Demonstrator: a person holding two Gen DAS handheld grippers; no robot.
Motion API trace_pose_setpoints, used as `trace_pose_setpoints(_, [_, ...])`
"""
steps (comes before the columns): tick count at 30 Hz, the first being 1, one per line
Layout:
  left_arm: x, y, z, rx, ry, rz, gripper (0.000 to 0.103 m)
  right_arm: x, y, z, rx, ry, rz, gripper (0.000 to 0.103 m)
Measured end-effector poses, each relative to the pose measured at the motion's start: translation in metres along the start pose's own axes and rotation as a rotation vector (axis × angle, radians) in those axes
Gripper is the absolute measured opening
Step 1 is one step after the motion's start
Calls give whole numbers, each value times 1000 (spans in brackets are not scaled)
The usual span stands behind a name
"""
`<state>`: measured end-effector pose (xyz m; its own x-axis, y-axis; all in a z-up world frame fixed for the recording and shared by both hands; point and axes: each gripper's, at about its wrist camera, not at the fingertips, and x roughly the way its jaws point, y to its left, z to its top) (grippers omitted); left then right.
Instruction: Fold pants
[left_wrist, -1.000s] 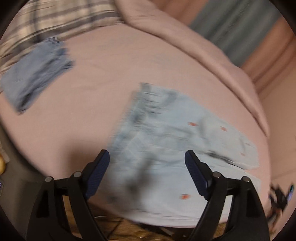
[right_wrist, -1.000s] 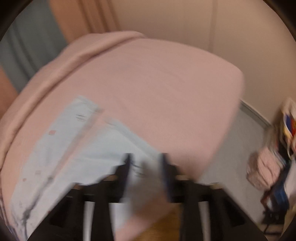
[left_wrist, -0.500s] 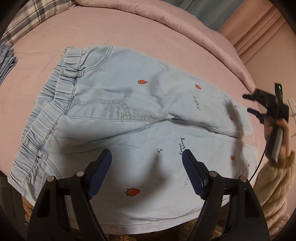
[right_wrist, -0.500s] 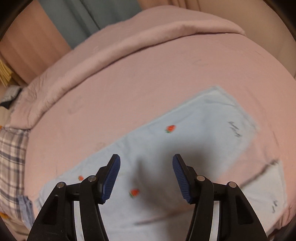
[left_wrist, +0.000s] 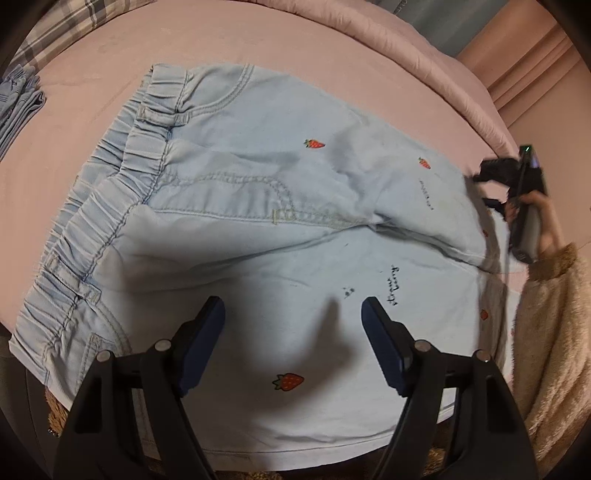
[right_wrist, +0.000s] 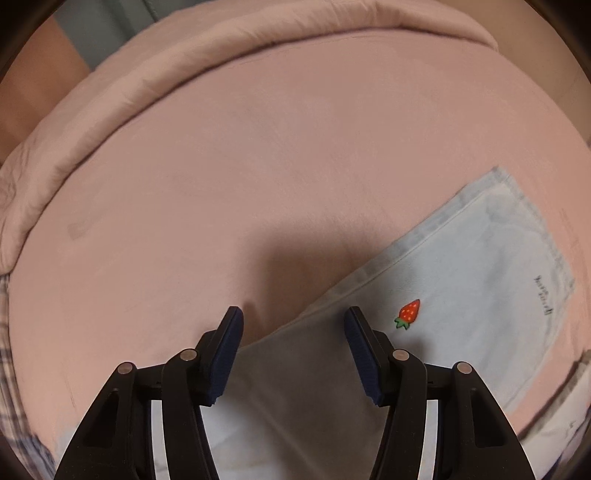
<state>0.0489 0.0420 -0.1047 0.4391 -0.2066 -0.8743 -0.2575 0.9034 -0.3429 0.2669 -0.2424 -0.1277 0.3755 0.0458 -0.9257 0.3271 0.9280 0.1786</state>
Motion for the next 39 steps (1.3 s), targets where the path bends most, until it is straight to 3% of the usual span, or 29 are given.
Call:
trace_pose_setpoints(3, [-1,-4,-2,-1,-3,-2,76,1,-7,-7,20,-61,-29,22])
trace_pose_setpoints(5, [-3,-2,-5,-6,4,-7,76,1,-10,-10,37,-65,11,18])
trace_pose_setpoints(7, [-4,-3,-4,-10,1,-19,76,-2,-14,-14,38,-57,43,8])
trace_pose_setpoints(10, [-9,-4,-2,-19,-20,-31,76,-20,-12,-26,27,-73,103,6])
trace_pose_setpoints(14, [-21,1,5,-42,-63,-63,77,-76,-26,-61,-11,-180,223,6])
trace_pose_setpoints(18, [-28,7,13,-83,-87,-97,78,-128,-46,-121,-49,-266,355,6])
trace_pose_setpoints(20, [-29,10,17,-100,-93,-107,78,-139,-53,-148,-48,-278,379,6])
trace_pose_setpoints(31, [-26,1,52,-129,-120,-149,76,-112,-90,-146,6,-171,325,6])
trace_pose_setpoints(39, [-2,-19,98,-169,-123,-152,73,-95,-116,-157,35,-98,309,6])
